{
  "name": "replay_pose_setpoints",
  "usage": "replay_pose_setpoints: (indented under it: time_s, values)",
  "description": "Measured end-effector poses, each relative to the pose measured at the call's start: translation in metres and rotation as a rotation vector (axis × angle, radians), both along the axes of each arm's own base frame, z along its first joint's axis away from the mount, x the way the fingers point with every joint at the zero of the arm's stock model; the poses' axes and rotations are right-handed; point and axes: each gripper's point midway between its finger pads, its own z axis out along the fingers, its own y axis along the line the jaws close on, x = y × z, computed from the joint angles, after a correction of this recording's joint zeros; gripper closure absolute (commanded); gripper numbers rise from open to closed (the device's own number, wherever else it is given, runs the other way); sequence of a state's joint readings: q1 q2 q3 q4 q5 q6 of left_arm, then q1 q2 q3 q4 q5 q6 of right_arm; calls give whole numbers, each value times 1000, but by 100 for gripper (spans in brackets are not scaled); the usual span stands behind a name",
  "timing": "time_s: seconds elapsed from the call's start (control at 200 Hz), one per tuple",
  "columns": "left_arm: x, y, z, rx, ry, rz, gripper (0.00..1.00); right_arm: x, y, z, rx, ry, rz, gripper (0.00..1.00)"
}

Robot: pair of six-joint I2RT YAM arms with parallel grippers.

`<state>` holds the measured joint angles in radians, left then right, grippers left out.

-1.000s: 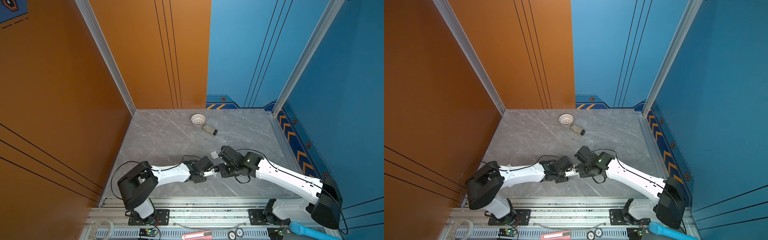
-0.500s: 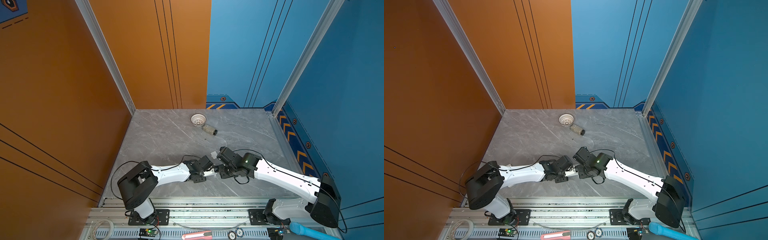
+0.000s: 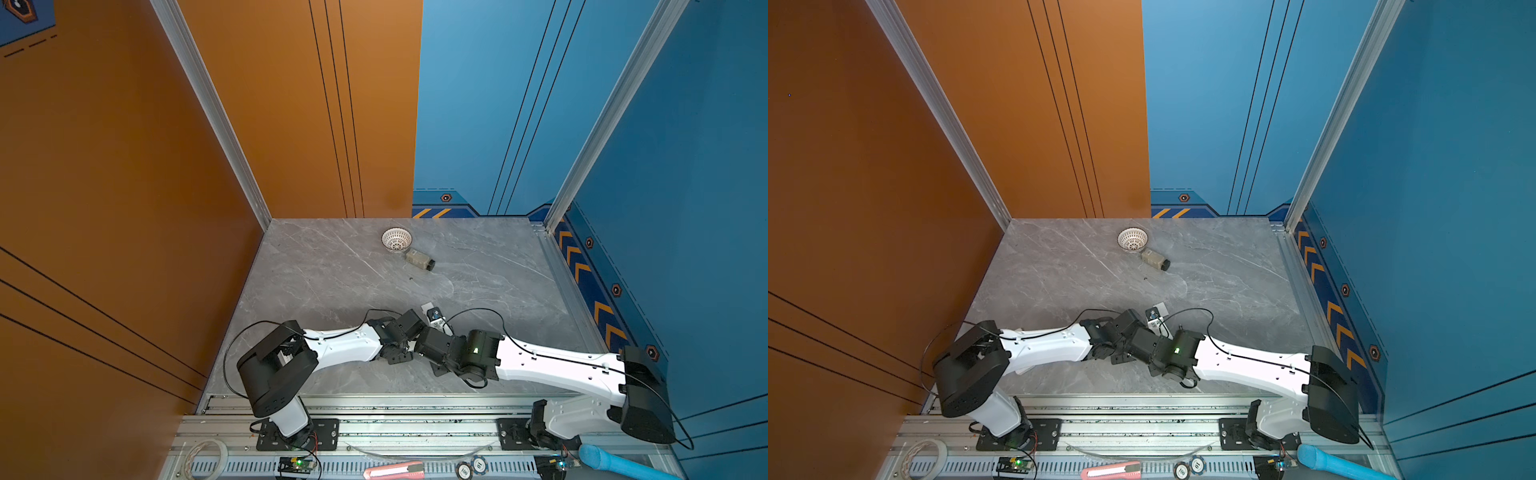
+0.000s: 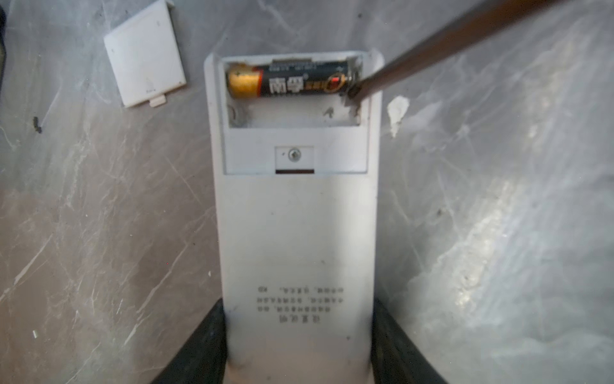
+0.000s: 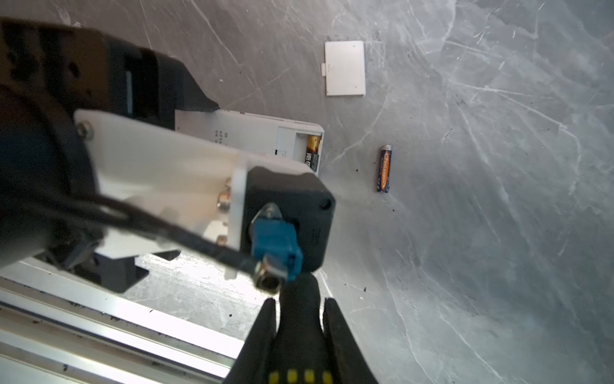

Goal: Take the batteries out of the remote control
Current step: 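Draw the screwdriver back from the remote with the right gripper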

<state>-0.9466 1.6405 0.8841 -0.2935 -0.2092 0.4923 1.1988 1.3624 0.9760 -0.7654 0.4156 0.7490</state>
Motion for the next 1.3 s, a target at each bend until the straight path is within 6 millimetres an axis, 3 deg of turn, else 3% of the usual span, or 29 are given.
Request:
replay_pose_setpoints:
  time_s: [0.29, 0.536, 0.586, 0.686, 0.871, 0.911, 0.941, 0.966, 1.161, 1.301]
  values:
    - [-7, 3, -2, 7, 86, -9, 97, 14, -14, 1, 31, -186, -66, 100]
    - [-10, 10, -3, 17, 133, 1, 95, 18, -11, 6, 77, -229, -79, 100]
    - [-9, 12, -4, 17, 138, 7, 90, 19, -13, 11, 94, -234, -85, 100]
    - [-8, 15, -4, 12, 151, 21, 68, 24, -22, 26, 152, -246, -122, 100]
    - [-7, 16, -4, -2, 183, 57, 34, 45, -63, 45, 255, -237, -282, 100]
    - [-7, 15, -4, -10, 199, 72, 24, 50, -71, 47, 263, -236, -317, 100]
    - [-6, 15, -4, -18, 209, 78, 6, 53, -76, 47, 268, -234, -336, 100]
    - [-5, 14, -3, -32, 217, 95, 0, 54, -78, 47, 273, -229, -347, 100]
    - [-3, 0, 17, -155, 270, 135, 2, 66, -91, 39, 302, -205, -416, 100]
    - [-3, -6, 55, -298, 277, 162, 2, 72, -97, 24, 328, -195, -452, 100]
